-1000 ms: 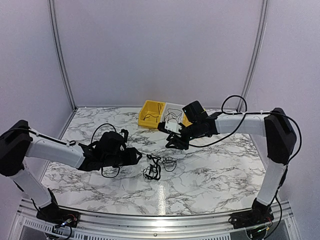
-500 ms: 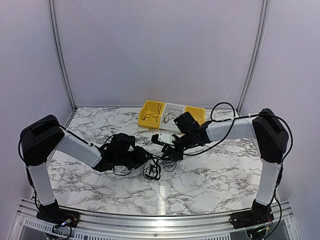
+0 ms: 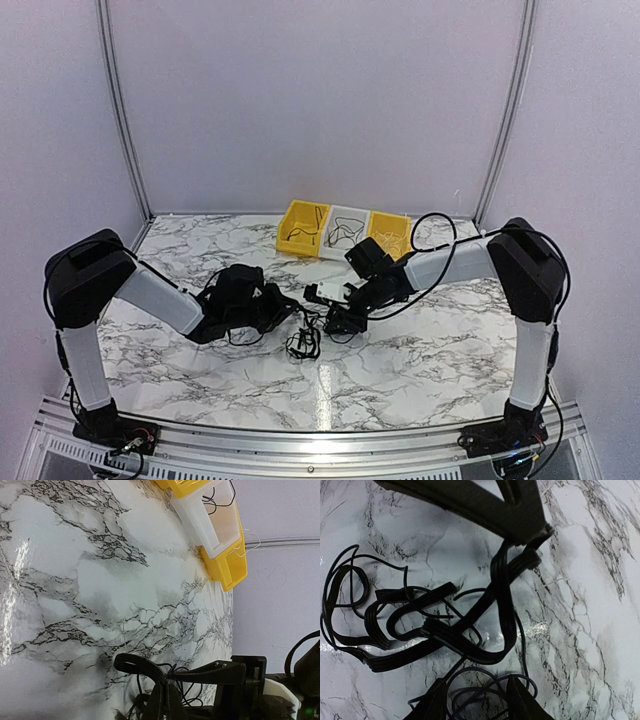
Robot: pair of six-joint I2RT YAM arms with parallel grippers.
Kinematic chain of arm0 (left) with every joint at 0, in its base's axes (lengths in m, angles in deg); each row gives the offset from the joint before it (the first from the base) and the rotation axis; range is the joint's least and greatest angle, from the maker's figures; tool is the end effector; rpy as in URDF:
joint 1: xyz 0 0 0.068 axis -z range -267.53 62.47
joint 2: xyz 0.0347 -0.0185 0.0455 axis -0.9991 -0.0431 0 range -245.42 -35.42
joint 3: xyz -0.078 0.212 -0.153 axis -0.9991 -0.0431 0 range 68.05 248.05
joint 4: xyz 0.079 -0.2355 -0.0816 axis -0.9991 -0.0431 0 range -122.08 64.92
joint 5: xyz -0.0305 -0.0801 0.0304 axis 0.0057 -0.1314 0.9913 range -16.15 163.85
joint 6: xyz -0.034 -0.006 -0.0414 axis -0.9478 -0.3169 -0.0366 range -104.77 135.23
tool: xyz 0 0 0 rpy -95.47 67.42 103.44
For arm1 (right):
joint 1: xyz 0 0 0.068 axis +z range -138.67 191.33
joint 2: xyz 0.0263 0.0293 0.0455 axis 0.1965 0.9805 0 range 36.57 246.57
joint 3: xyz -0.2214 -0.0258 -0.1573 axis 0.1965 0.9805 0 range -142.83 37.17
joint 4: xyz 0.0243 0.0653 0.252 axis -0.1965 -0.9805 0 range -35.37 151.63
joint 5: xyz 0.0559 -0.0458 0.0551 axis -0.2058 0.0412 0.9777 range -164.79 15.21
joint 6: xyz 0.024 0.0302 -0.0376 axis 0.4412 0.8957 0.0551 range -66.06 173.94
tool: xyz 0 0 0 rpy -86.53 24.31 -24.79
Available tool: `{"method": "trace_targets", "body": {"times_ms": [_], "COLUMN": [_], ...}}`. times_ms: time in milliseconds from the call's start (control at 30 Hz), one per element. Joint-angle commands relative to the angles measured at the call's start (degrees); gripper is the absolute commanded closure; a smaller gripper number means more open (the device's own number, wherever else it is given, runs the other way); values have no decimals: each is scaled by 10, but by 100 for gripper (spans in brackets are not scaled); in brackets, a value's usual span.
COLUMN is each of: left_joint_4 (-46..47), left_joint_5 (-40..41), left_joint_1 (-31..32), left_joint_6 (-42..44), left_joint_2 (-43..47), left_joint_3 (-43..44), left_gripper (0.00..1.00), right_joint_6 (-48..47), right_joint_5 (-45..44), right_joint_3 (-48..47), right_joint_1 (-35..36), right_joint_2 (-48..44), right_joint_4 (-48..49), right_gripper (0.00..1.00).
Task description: Untangle the cables
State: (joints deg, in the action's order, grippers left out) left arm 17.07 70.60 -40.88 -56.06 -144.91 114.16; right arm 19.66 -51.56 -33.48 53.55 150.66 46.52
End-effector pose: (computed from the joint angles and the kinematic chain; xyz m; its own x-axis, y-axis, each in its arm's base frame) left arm 0.2550 -0.2731 0.1306 -0.8017 -0.5282 -0.2796 0.0090 0.4571 -0.8894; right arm 0.2887 0.2809 0.1387 -0.0883 -0.7790 -0.6207 -0.9920 0.1252 -0.0160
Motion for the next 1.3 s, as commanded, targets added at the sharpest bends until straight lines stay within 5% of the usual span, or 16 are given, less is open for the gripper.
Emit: {"method": "trace_targets", "body": {"times_ms": [0, 300, 667, 1033, 1267], "left_joint_4": [23, 33, -143, -176, -177], "left_joint_5": [15, 29, 89, 39, 37], "left_joint_1": [-6, -10, -13, -13, -12], "left_joint_6": [8, 120, 321, 368, 353], "left_joint_2": [23, 124, 369, 399, 380], "left_joint_3": [-15, -39, 15, 40, 17], "left_gripper": [100, 100, 100, 100, 100], "right_joint_6": [2, -1, 13, -1, 13], "right_joint_5": [8, -4, 14, 20, 89], "right_joint_3": [-7, -5, -11, -55, -147], "right_joint_1": [3, 2, -24, -52, -44], "right_joint_2": [13, 31, 41, -49, -139], "right_joint_4": [-7, -13, -22, -74, -113], "right_gripper": [60, 61, 64, 63, 45]}}
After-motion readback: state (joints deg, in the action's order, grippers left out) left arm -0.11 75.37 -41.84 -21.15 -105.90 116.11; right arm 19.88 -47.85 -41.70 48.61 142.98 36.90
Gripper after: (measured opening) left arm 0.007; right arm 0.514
